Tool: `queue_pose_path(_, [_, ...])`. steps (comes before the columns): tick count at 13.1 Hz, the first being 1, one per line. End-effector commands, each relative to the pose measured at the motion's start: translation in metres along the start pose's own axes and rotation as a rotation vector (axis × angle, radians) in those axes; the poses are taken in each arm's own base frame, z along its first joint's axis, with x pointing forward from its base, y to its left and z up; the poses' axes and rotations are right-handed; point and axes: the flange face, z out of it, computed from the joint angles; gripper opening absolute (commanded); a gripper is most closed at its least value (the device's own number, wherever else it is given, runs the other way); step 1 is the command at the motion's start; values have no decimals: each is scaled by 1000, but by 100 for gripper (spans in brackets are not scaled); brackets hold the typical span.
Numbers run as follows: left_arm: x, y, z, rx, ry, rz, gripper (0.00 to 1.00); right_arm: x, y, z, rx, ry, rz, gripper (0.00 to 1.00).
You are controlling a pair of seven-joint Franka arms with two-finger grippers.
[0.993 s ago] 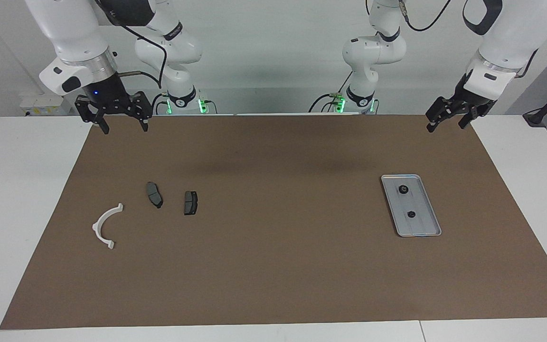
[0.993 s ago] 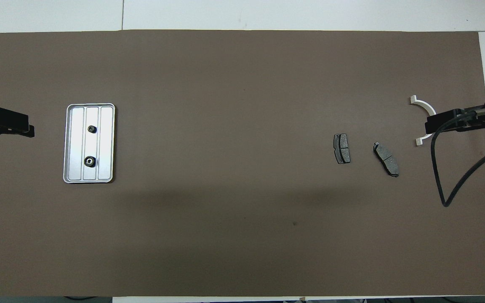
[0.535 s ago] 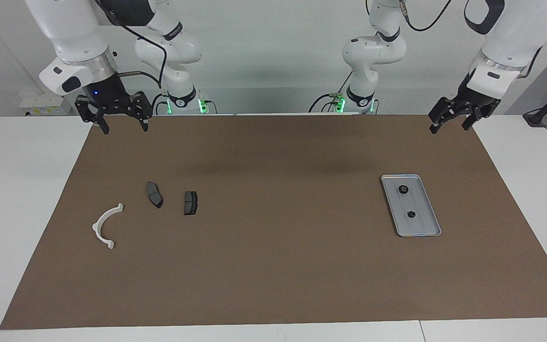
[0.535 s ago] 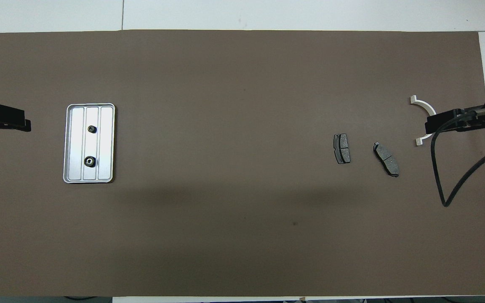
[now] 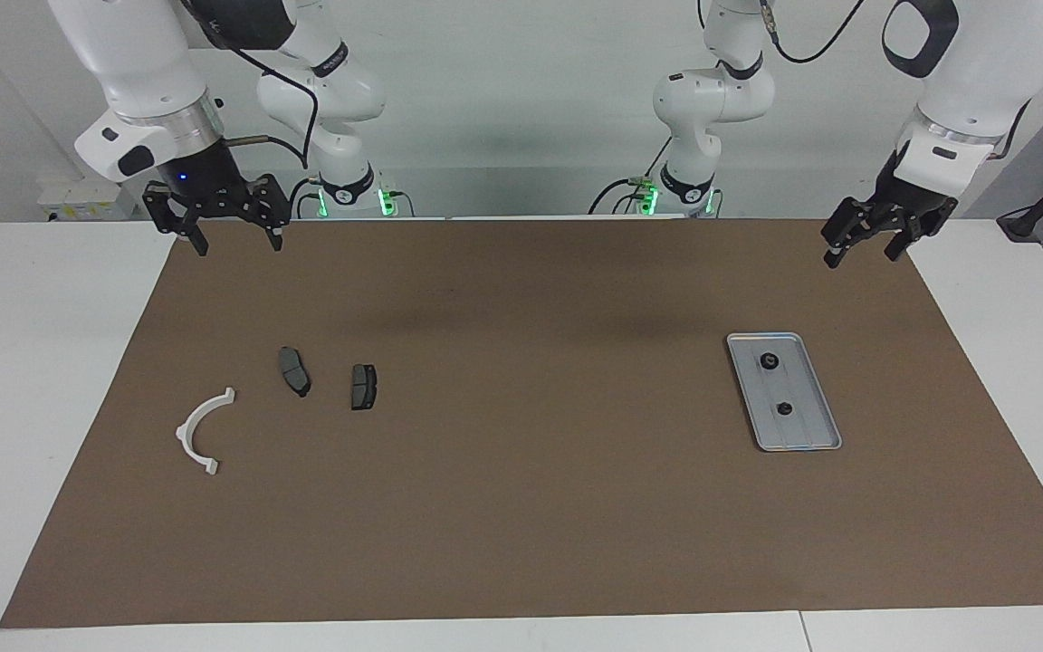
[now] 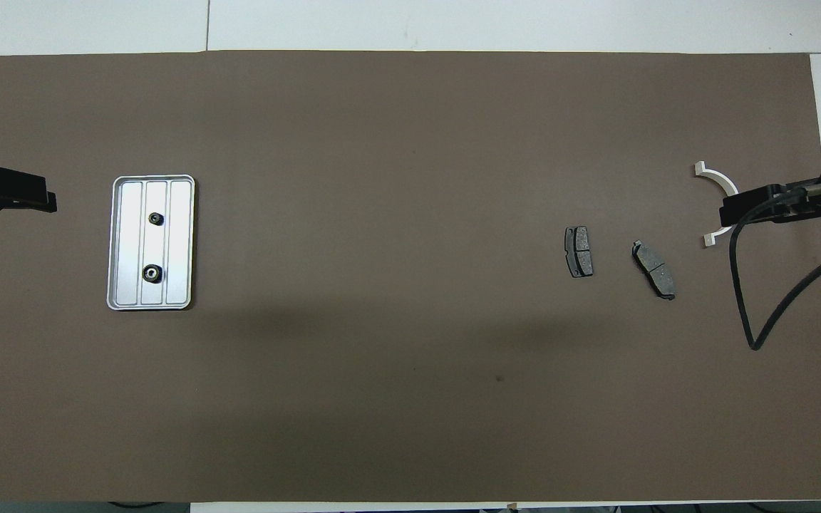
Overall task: Place bearing gear from tray to pile
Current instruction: 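Reach the left gripper into the metal tray and grasp a black gear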
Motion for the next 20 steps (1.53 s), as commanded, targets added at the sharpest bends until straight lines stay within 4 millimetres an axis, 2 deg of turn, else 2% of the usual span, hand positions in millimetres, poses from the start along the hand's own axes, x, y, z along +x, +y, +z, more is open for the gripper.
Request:
queue_pose_path(1, [0, -6, 41, 2, -1, -7, 100, -5, 2, -1, 3, 1, -5, 100])
queue_pose_path(5, [-7, -7, 151, 5, -26, 36, 100, -5, 2, -1, 3, 1, -5, 100])
queue_pose_path(9, [-28, -27, 204, 14, -42, 19, 100, -5, 2, 0, 3, 1, -5, 100])
queue_pose_path(10, [-32, -28, 221, 14, -51, 18, 96, -5, 2, 0, 3, 1, -3, 100])
queue_pose_path(12, [-41, -28, 257, 15, -82, 21, 79, -4, 2, -2, 2, 5, -3, 100])
queue_pose_path(14, [-41, -22, 276, 15, -99, 27, 71, -5, 2, -2, 2, 5, -20, 100])
queue_pose_path(17, [-42, -25, 285, 15, -102, 23, 62, -5, 2, -2, 2, 4, -19, 100])
queue_pose_path(20, [-40, -23, 296, 14, -102, 19, 61, -7, 3, -1, 4, 1, -20, 100])
